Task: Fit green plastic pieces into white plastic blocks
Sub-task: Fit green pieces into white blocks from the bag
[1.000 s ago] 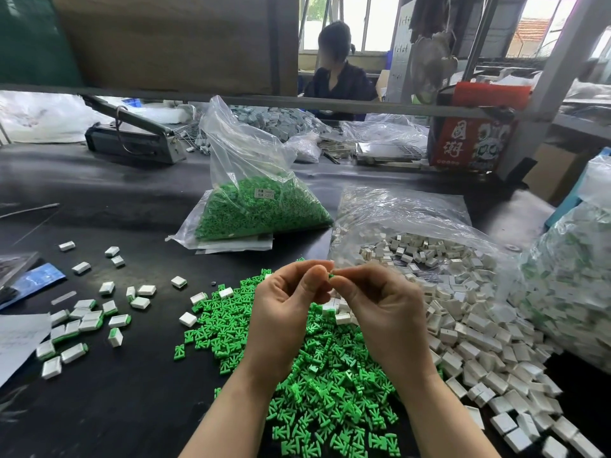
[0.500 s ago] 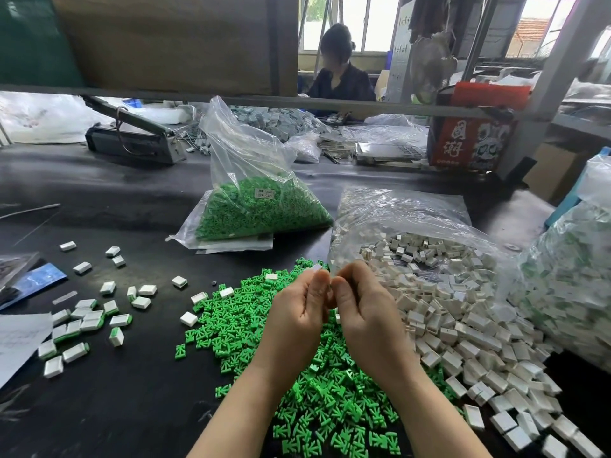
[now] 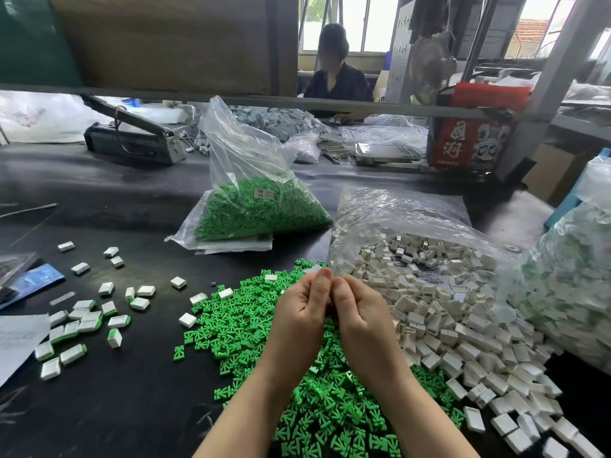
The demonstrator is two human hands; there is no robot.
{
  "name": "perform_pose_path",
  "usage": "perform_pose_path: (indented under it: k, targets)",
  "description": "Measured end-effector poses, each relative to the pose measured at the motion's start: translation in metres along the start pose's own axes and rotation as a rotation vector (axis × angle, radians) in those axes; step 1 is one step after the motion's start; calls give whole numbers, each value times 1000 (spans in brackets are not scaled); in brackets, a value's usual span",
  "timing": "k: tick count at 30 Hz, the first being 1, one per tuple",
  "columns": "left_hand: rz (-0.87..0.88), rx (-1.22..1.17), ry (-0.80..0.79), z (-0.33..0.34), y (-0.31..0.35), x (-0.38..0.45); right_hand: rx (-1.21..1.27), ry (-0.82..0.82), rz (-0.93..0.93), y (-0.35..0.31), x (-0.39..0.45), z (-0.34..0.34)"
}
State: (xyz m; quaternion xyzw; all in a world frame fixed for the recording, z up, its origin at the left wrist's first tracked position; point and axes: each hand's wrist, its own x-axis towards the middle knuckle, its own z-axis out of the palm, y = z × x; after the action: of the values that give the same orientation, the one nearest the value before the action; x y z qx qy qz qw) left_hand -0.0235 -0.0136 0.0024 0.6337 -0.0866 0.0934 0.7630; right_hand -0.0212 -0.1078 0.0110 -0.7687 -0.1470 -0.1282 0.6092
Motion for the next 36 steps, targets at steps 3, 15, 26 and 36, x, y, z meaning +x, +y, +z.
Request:
perform_pose_path:
  k: [3,15,26,36]
  targets:
    - [-107,-141,25,8,-1,-1,171,71,117,0,0,4]
    - [4,167,167,17,-4,-2,241,279,182,-1,-4,18]
    - [-69,-127,226,5,-4,5,502,54,288,-4,5,-8]
    - [39,47,180,5,1,-1,300,-26,39,-8,1,-1]
